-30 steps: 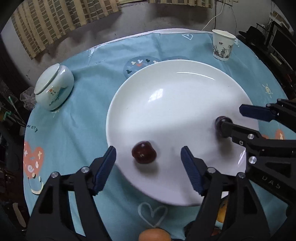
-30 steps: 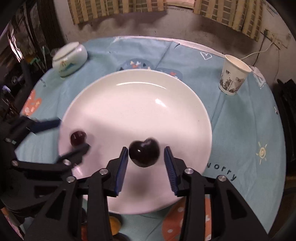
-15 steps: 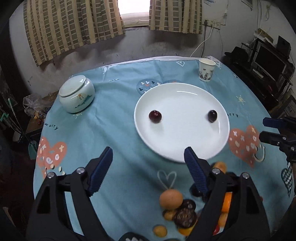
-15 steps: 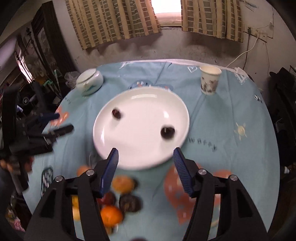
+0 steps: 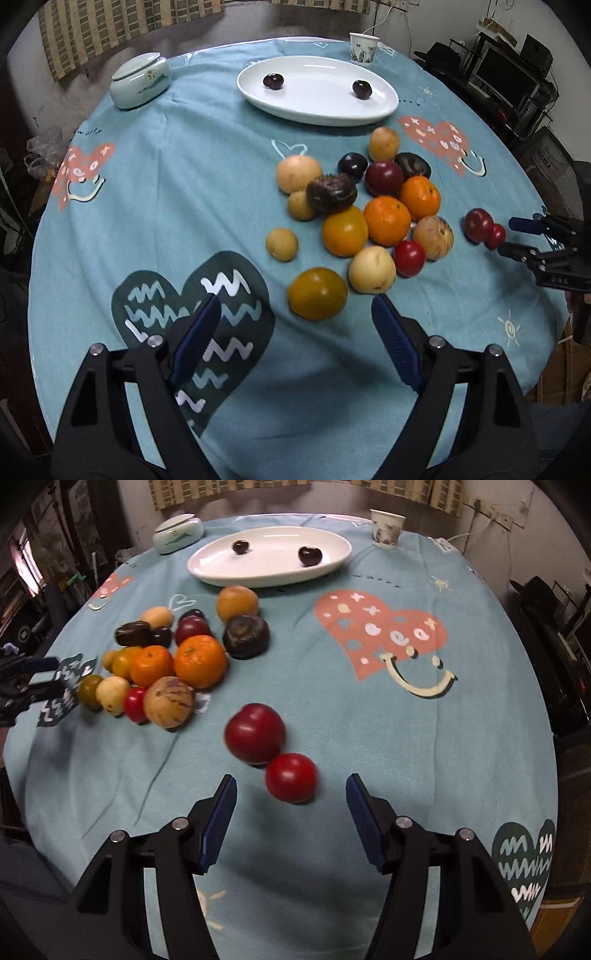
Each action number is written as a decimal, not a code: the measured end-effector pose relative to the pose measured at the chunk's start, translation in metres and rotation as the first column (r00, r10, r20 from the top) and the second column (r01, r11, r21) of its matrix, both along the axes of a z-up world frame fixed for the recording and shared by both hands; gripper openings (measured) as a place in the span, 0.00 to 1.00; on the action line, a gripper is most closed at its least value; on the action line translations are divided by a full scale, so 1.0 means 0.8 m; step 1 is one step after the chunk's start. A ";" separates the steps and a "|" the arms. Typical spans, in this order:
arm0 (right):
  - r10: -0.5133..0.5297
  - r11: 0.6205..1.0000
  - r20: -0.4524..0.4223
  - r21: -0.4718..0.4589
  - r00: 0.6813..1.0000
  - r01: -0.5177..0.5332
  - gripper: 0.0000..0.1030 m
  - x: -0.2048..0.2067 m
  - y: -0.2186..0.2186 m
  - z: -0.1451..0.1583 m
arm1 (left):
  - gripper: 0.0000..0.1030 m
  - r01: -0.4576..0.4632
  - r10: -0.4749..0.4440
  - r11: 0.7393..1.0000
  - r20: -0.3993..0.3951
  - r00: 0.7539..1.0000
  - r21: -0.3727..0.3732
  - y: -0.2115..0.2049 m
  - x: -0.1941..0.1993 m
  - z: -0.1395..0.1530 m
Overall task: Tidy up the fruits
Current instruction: 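Grasp a small red plum with the right tool while the left tool grasps a yellow tomato, then carry the red plum and yellow tomato onto the plate and open both tools, then grasp a small beige pear with the left tool while the right tool grasps a large red plum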
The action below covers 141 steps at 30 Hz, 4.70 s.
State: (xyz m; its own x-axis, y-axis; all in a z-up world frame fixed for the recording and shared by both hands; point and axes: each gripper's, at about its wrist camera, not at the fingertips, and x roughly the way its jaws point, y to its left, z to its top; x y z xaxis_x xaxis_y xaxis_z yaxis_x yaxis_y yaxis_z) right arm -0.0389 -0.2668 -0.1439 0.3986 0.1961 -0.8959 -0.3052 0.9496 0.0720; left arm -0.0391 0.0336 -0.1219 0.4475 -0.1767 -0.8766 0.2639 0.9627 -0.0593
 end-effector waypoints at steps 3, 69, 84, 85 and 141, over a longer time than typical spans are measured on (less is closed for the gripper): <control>-0.011 1.000 -0.036 0.012 0.999 0.012 0.59 0.016 0.001 -0.014 | 0.83 -0.010 0.010 1.000 -0.004 1.000 0.012 0.001 -0.002 -0.003; 0.074 0.967 0.183 0.226 0.980 -0.115 0.32 0.146 0.067 0.129 | 0.42 -0.016 0.011 0.999 0.158 0.987 0.032 -0.109 0.187 0.100; 0.035 0.986 0.138 0.160 0.990 -0.057 0.32 0.294 0.096 0.092 | 0.43 -0.107 0.104 0.993 0.065 0.992 0.043 -0.100 0.294 0.050; 0.031 0.986 0.125 0.157 0.992 -0.051 0.32 0.301 0.098 0.085 | 0.43 -0.113 0.110 0.992 0.056 0.992 0.059 -0.100 0.299 0.042; 0.172 0.985 -0.054 0.013 0.984 -0.172 0.40 0.028 0.030 0.006 | 0.70 0.082 -0.080 0.996 -0.066 0.995 0.027 -0.086 0.026 -0.043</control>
